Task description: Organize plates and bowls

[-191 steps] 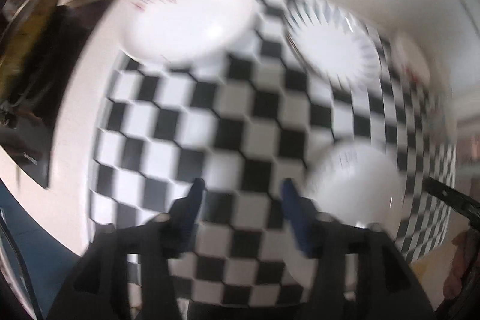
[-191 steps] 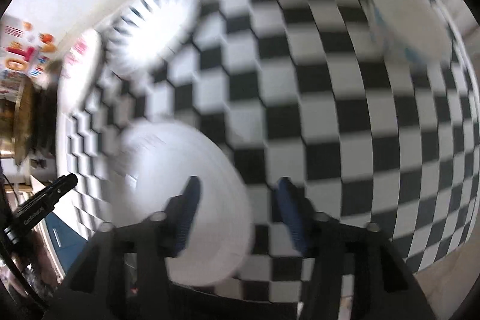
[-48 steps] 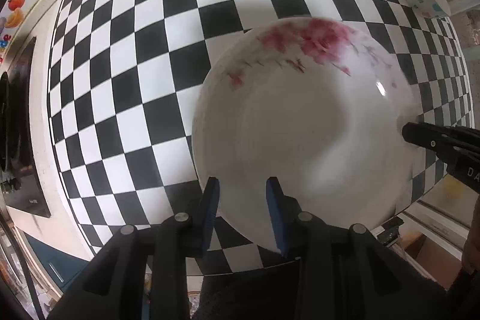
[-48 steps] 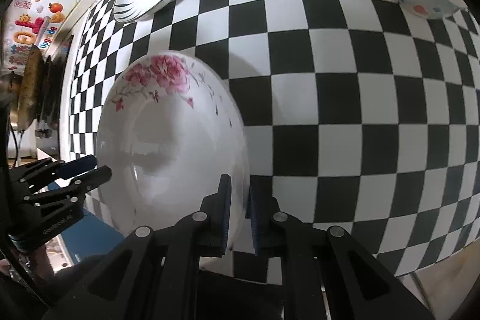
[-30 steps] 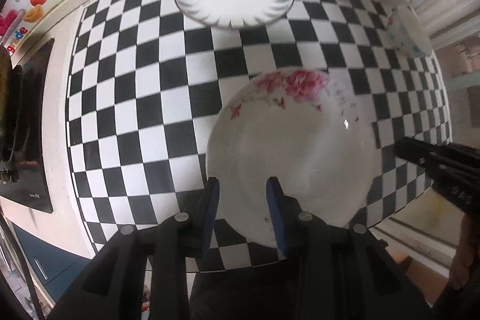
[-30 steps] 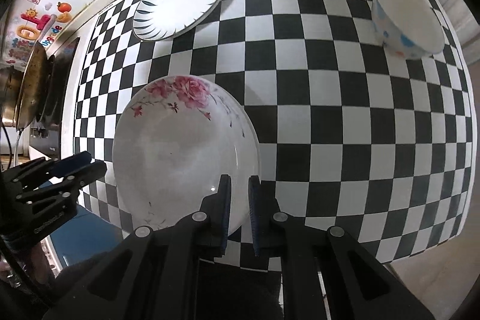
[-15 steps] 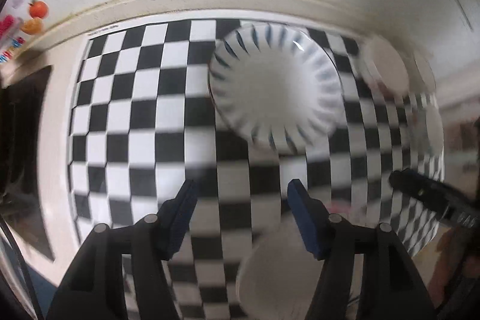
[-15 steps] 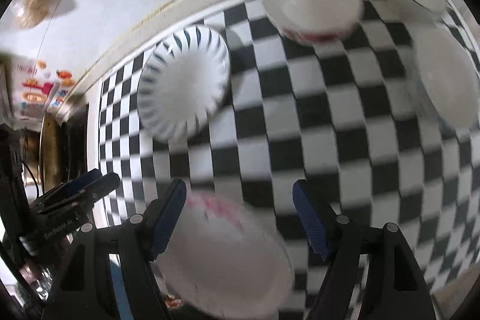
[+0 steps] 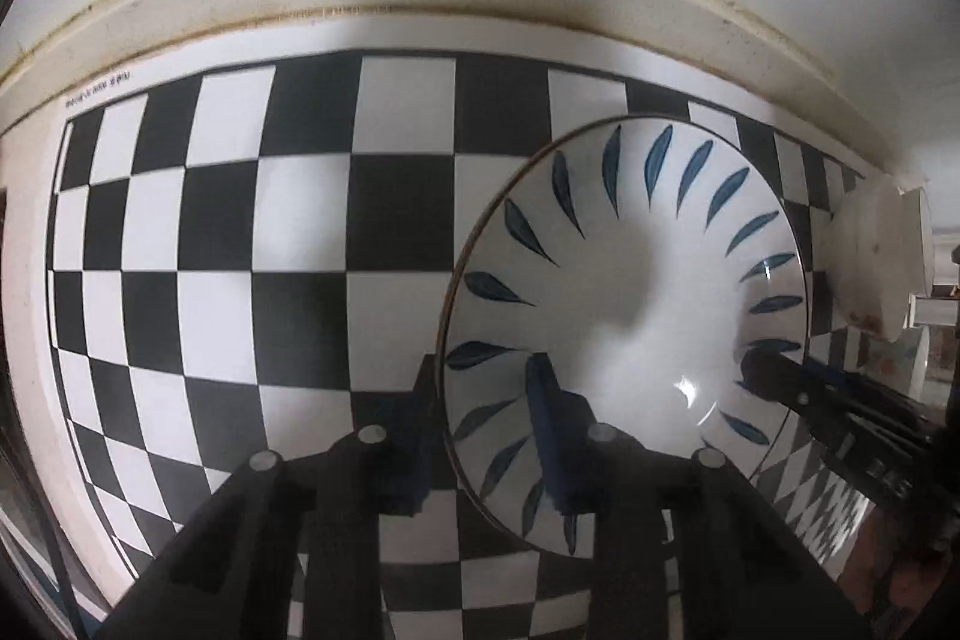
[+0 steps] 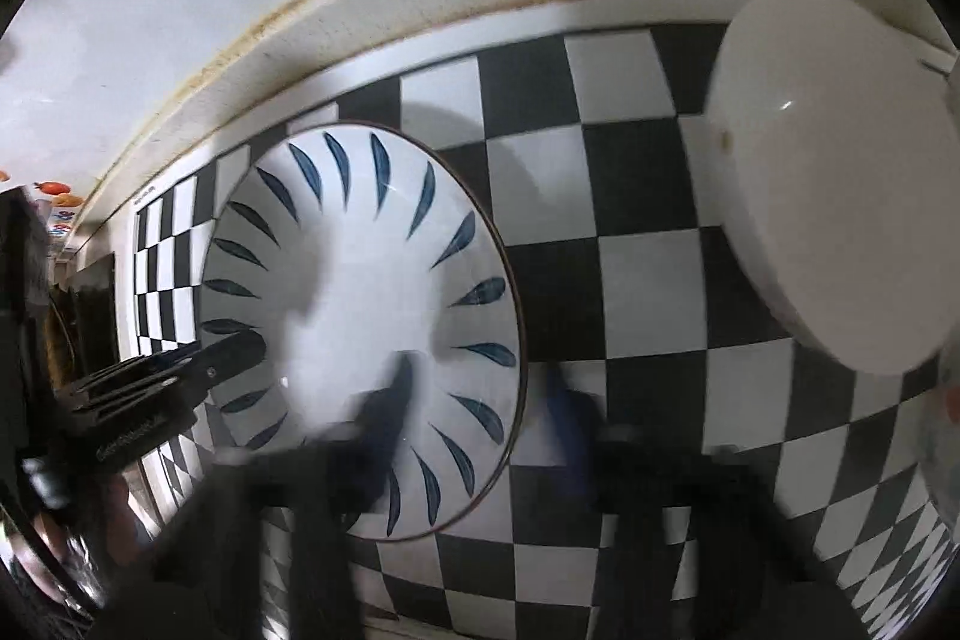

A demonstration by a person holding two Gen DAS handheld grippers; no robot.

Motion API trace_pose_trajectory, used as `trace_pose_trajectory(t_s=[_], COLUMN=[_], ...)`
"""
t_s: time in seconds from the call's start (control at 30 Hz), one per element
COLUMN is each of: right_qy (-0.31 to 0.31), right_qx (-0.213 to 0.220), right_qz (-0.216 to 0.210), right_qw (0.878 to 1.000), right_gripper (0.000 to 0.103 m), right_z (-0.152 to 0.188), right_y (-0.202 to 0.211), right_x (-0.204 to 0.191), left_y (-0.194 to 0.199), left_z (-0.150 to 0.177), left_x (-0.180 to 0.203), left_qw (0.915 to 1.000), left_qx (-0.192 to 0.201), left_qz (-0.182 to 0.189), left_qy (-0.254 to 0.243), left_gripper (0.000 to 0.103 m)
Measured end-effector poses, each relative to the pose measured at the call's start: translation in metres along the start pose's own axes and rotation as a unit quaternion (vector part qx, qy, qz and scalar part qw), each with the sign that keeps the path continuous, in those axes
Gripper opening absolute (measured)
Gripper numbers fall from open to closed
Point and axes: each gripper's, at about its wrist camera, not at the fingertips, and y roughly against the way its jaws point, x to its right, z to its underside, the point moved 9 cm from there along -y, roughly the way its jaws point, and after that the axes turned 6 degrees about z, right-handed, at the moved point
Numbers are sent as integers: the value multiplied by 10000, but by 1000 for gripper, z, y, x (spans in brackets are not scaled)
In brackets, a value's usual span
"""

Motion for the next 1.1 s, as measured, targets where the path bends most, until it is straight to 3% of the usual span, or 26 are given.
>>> trace_pose_trajectory(t_s=[0.23, 0.8, 1.1], right_qy=[20, 216, 244], right_qx=[60, 508, 911], right_qz=[11, 103, -80], right_qw=[10000, 9984, 9955], right_gripper=[21, 16, 16], right_z=[5, 25, 53], right_y=[-1, 46, 96], right_x=[0, 13, 19], left_y=[1, 31, 79], left_z=[10, 52, 85], left_x=[-2, 25, 44], left_qw=[9998, 9984, 9955], left_qx=[49, 406, 780], left_qz=[-179, -314, -293], left_qy=[-40, -229, -452], left_gripper=[24, 23, 23])
